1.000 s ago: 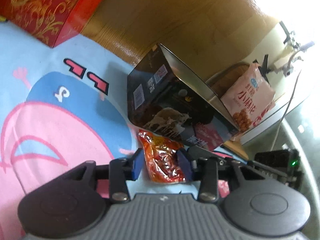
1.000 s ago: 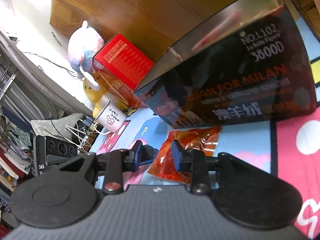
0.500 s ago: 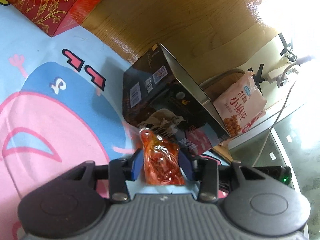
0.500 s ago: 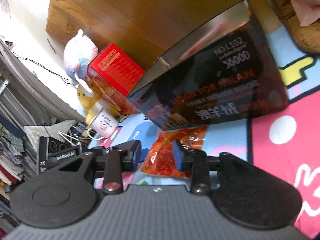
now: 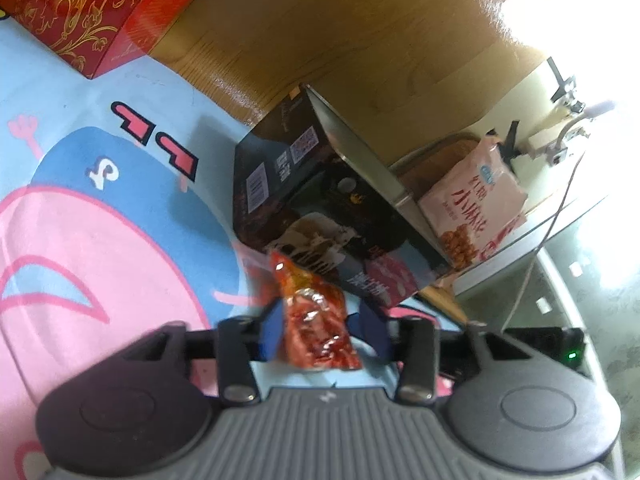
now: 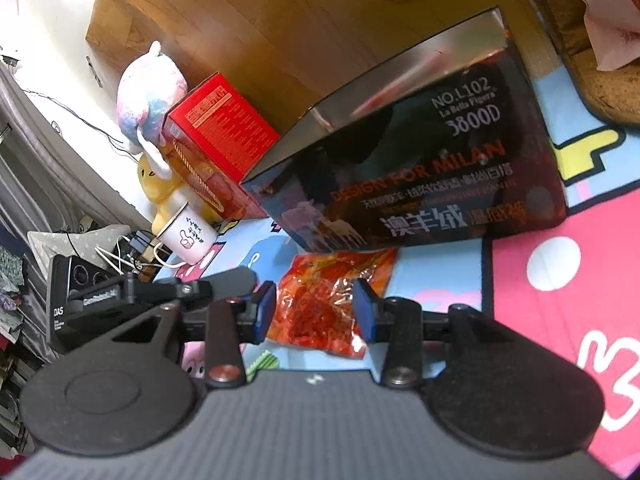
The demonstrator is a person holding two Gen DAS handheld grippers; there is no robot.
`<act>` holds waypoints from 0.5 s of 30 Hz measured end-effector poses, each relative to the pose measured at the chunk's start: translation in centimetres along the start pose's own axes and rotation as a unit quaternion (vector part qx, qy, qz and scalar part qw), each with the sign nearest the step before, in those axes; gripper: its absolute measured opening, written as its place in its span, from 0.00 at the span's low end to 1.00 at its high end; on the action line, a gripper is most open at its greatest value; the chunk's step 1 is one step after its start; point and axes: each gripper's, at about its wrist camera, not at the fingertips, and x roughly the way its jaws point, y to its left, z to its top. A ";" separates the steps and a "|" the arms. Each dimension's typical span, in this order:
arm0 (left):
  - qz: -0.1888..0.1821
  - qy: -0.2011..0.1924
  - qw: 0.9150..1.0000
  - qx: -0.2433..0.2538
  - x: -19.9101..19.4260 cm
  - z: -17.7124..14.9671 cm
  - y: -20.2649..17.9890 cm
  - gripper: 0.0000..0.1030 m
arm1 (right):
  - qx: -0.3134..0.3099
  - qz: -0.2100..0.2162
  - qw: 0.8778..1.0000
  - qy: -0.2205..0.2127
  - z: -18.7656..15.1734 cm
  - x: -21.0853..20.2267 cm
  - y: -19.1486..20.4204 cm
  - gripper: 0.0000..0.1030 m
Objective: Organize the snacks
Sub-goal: 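Grasp the red spicy-strip packet with the left tool and lift it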
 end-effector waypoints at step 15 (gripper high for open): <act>-0.010 -0.001 1.000 0.003 -0.4 0.0 -0.1 0.05 | -0.224 -0.102 0.969 0.027 -2.8 1.9 5.9 0.85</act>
